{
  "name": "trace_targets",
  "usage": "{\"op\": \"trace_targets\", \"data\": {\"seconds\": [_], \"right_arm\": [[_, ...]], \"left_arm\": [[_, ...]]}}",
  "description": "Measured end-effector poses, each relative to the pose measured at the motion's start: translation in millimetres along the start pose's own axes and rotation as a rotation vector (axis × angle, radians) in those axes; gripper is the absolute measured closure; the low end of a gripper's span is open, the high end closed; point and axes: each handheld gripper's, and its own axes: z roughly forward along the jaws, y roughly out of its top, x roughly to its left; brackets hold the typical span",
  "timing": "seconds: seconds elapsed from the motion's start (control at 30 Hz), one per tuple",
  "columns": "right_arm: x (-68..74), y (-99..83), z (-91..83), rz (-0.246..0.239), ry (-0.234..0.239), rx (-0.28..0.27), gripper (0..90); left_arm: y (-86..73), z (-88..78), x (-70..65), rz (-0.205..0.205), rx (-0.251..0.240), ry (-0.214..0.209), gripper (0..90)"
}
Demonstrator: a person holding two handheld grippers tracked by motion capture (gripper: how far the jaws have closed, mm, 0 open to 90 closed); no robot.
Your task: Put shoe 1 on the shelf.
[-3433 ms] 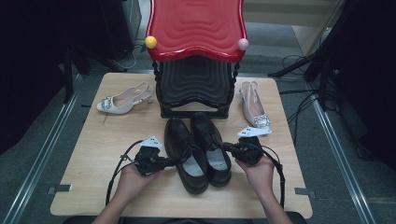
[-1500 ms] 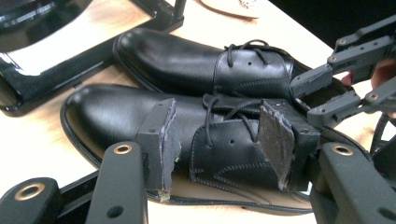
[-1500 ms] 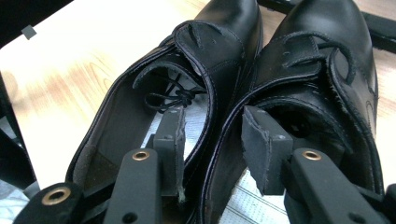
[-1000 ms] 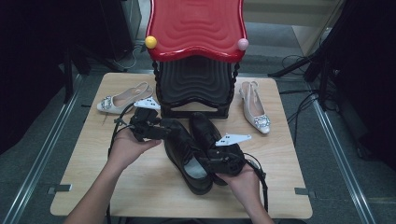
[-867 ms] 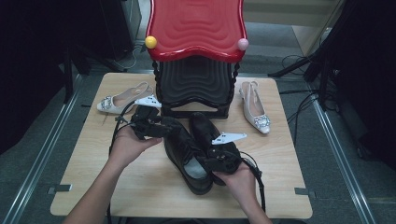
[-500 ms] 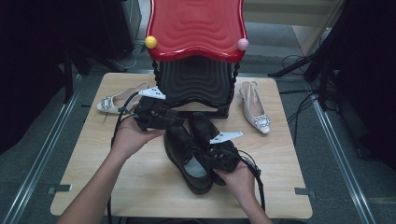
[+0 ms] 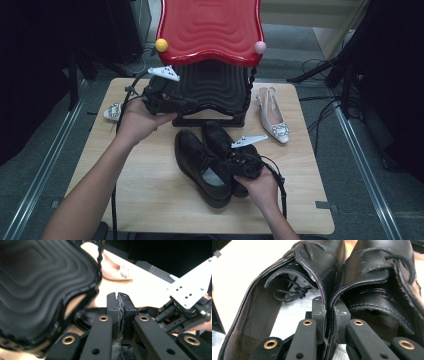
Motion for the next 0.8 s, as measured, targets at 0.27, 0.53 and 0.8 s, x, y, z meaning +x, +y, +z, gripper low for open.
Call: {"op": "trace_targets", "data": {"seconds": [0.27, 0.53, 0.8], "right_arm": [[-1.8, 8.6, -21.7, 0.009, 0.06, -0.027, 83.5], [-3.0, 25.7, -52.4, 0.007, 0.11, -0.083, 83.4], [-4.0, 56.8, -75.7, -0.018, 0.108, -0.133, 83.2]], "left_arm": [[47.3, -9.0, 14.2, 0.026, -0.026, 0.018, 88.2], [89.6, -4.9, 24.3, 0.065, -0.028, 0.017, 88.1], [125.0, 6.7, 37.4, 0.064, -0.023, 0.022, 88.1]]}}
